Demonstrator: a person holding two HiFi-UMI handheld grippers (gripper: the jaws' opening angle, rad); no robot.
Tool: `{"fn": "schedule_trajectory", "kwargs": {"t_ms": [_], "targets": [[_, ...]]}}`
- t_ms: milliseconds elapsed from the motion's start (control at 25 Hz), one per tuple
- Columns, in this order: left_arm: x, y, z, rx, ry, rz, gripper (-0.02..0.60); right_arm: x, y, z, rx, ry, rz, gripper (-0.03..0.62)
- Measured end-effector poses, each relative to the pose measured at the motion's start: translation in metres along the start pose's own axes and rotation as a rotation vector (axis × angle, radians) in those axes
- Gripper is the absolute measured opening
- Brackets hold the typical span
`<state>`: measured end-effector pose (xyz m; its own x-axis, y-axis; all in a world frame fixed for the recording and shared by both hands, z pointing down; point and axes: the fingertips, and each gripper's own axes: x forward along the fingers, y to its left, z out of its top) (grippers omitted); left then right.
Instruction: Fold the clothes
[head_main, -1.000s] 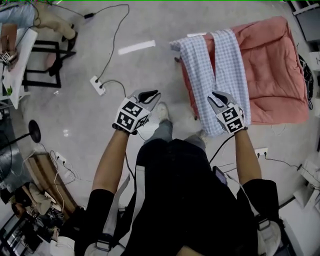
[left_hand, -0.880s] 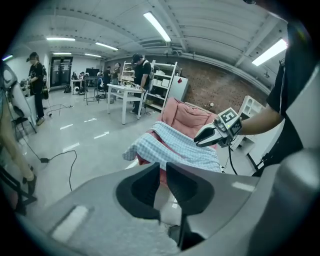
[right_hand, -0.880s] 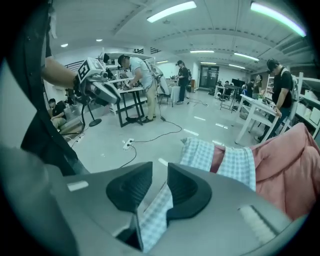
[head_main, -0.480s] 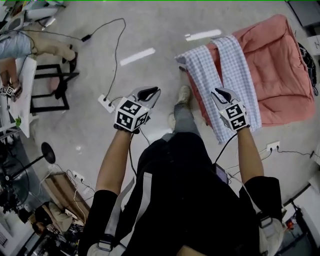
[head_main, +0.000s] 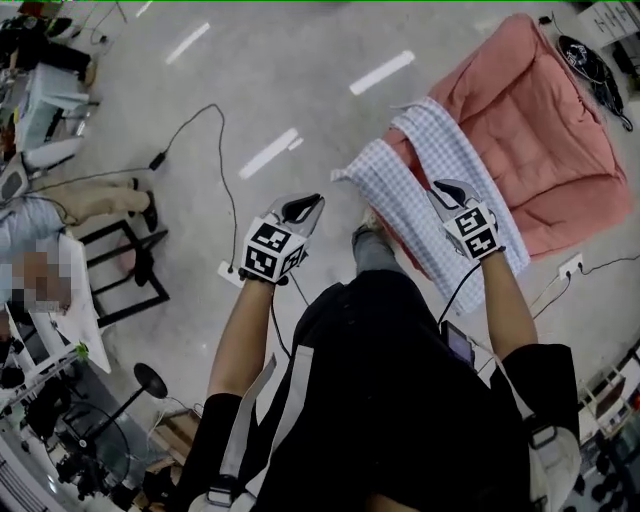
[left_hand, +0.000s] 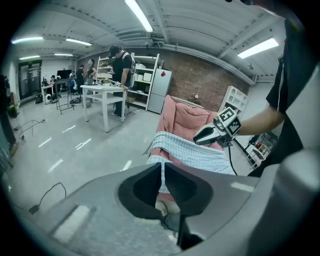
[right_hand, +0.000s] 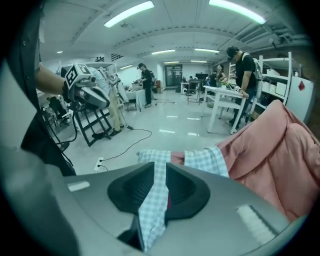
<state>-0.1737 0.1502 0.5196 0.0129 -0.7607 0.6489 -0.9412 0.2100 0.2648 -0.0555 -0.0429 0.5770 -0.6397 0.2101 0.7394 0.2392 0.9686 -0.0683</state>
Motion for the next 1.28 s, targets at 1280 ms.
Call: {"fn": "schedule_trajectory", "kwargs": {"t_ms": [1280], "targets": [[0.3, 0.068, 0.152, 0.529, 0.268, -0.503, 0.038, -0.015, -0.13, 0.006, 0.549, -0.011, -0.528, 0.071]]}}
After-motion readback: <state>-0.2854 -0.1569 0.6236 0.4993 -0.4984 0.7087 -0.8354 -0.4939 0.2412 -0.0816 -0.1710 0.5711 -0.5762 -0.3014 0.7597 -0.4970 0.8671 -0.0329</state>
